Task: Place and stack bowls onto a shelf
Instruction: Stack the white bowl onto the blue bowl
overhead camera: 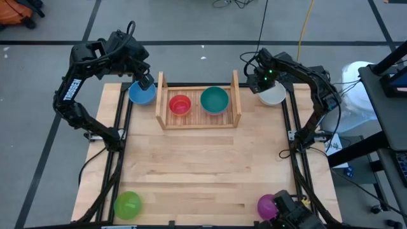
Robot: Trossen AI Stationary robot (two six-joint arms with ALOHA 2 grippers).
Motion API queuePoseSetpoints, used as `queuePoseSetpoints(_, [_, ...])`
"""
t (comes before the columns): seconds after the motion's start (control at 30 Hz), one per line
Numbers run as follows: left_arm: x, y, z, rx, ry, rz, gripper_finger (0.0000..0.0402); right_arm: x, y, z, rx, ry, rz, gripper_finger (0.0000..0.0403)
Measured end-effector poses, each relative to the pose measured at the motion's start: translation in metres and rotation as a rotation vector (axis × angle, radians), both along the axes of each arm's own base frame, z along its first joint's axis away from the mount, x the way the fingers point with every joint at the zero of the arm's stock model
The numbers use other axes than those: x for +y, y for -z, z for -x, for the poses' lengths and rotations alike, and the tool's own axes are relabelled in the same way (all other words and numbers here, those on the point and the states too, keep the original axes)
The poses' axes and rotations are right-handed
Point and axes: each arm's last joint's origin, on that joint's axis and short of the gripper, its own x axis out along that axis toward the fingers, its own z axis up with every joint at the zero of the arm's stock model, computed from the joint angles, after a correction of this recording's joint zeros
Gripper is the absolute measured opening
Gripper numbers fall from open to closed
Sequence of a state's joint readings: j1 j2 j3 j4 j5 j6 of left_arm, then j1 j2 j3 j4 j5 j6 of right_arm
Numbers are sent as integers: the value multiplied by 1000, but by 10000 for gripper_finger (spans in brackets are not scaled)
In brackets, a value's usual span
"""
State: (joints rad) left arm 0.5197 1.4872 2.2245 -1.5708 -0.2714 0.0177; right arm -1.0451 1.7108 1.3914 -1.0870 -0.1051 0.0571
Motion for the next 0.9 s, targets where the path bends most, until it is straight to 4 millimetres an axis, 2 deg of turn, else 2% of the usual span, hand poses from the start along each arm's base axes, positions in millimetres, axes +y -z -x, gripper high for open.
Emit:
queuePoseSetpoints(0.77, [0, 0, 0, 1, 1, 0, 8, -12, 31, -8, 60, -37, -46, 112])
queuePoseSetpoints(0.9, [0, 0, 0, 1, 0, 0, 8, -14, 36, -10, 63, -47, -52, 99])
